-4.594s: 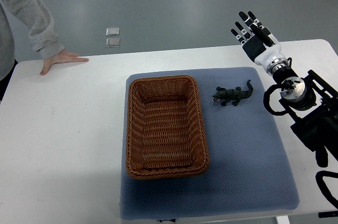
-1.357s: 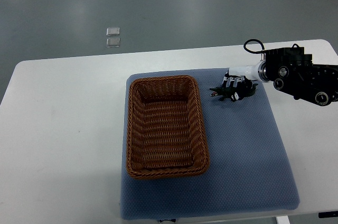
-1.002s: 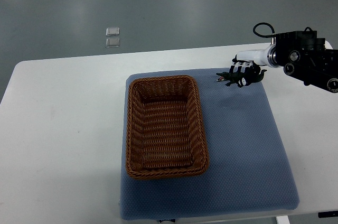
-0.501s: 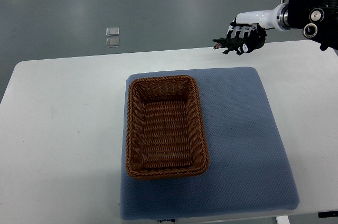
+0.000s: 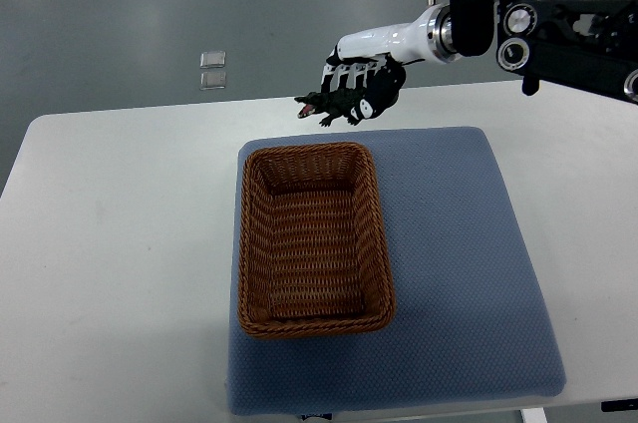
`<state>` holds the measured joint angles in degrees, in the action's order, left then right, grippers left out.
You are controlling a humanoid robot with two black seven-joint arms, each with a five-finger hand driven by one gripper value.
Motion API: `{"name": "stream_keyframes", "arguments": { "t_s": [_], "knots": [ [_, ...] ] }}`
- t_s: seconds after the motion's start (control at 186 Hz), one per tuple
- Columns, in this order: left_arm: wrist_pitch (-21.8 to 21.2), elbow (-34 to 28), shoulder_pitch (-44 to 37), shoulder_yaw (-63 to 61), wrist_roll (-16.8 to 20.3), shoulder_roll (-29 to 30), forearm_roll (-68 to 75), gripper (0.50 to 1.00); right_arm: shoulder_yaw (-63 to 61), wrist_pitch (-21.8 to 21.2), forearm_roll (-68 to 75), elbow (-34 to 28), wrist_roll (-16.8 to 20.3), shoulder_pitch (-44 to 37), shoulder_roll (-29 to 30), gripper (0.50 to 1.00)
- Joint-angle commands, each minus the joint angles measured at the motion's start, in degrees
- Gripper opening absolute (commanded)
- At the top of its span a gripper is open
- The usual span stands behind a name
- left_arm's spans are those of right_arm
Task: Place crocodile in brown basket with right hand
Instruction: 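Lower the crocodile into the wicker basket with the right hand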
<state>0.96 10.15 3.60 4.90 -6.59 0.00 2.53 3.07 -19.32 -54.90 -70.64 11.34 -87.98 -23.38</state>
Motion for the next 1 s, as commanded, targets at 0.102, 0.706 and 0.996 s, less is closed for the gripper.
{"name": "stream_keyframes", "arguments": {
  "t_s": [0.102,0.706,0.996],
  "knots": [
    [0.0,-0.2,0.0,0.2,0.0,0.0,0.0,1.000,2.3,2.2,-0.4,4.5,-0.1,3.7,8.2,0.533],
    [0.0,-0.3,0.0,0.2,0.0,0.0,-0.1,1.000,2.4,4.3,-1.0,11.6,-0.1,12.8,16.8,0.637],
    [0.0,-0.3,0.0,0.2,0.0,0.0,0.0,1.000,1.6,3.7,-0.9,11.6,-0.4,13.4,16.0,0.905]
  ]
}}
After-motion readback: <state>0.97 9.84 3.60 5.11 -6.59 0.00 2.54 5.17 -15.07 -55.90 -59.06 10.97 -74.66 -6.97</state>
